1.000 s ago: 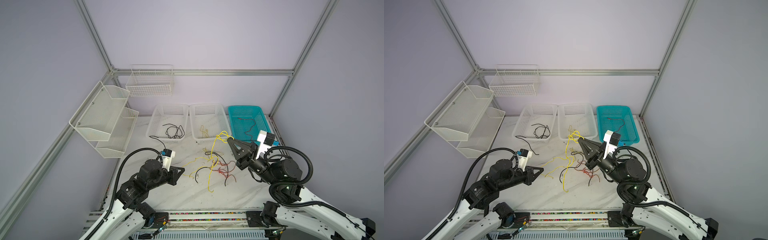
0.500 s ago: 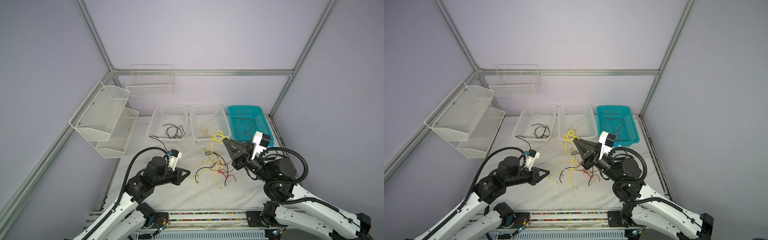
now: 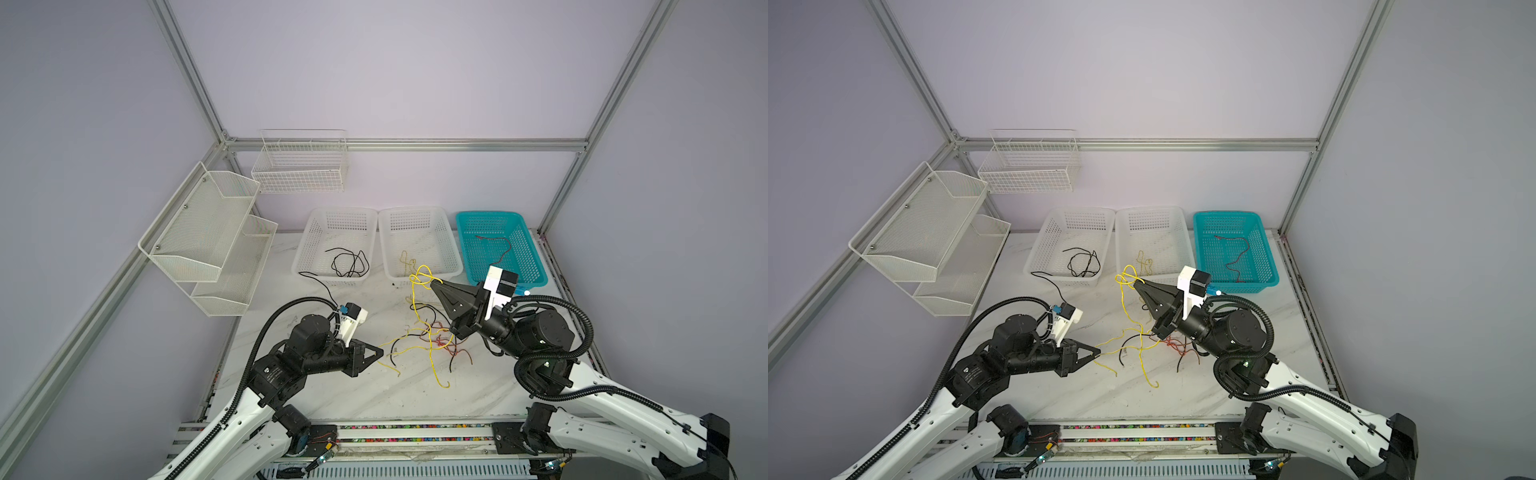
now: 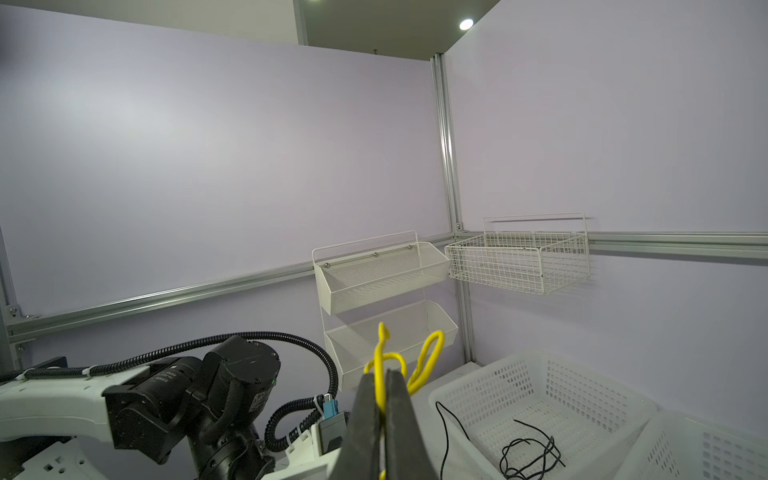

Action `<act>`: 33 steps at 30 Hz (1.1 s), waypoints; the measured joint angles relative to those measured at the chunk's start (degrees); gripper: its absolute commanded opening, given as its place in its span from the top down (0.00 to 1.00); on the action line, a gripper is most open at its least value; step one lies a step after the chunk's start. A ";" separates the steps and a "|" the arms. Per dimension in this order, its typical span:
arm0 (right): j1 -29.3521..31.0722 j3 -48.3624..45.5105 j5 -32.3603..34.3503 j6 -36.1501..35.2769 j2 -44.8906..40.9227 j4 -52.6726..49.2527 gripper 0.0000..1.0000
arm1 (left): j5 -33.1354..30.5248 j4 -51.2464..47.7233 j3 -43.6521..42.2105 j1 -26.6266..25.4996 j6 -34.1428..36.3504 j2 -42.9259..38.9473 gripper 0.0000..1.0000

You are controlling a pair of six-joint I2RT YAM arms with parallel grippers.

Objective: Untangle the cables

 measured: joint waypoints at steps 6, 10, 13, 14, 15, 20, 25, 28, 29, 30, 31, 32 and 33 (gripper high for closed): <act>0.04 -1.53 3.21 -3.06 1.49 2.99 1.00 | 3.78 -0.48 0.00 0.00 0.79 0.07 1.00; 0.07 -1.97 6.01 -4.50 1.51 3.48 1.00 | 4.07 -2.86 0.17 0.00 1.84 0.15 1.00; 0.11 -1.97 11.37 -5.70 -0.02 3.37 1.00 | 2.10 -7.28 0.35 0.00 2.60 1.64 1.00; 0.13 -1.97 13.94 -6.03 -1.05 3.39 1.00 | 1.14 -8.98 0.55 0.02 2.80 2.36 1.00; 0.15 -1.95 16.41 -6.19 -2.12 3.37 1.00 | 0.15 -10.47 0.87 0.00 2.99 2.91 1.00; 0.15 -1.01 33.64 -6.62 -9.20 3.30 1.00 | -7.43 -19.37 3.06 0.50 3.43 4.85 1.00; 0.15 1.25 47.82 -6.64 -15.08 2.21 1.00 | -11.69 -24.22 5.53 4.96 4.07 5.97 1.00; 0.15 2.10 52.83 -6.51 -18.64 0.74 1.00 | -13.55 -26.23 6.67 7.82 5.29 7.80 1.00; 0.15 2.12 53.88 -6.51 -19.67 0.31 1.00 | -13.77 -26.43 6.78 8.81 5.62 8.31 1.00; 0.15 2.12 54.62 -6.51 -20.37 -0.15 1.00 | -13.97 -26.56 6.82 9.38 5.95 8.52 1.00; 0.15 2.32 55.43 -6.47 -20.68 -0.63 1.00 | -14.29 -26.71 6.88 9.88 6.29 8.74 1.00; 0.15 2.56 55.91 -6.45 -20.63 -1.22 1.00 | -14.62 -26.84 6.99 10.10 6.43 8.87 1.00; 0.15 2.67 56.13 -6.43 -20.48 -1.77 1.00 | -14.82 -26.93 7.08 10.14 6.62 8.94 1.00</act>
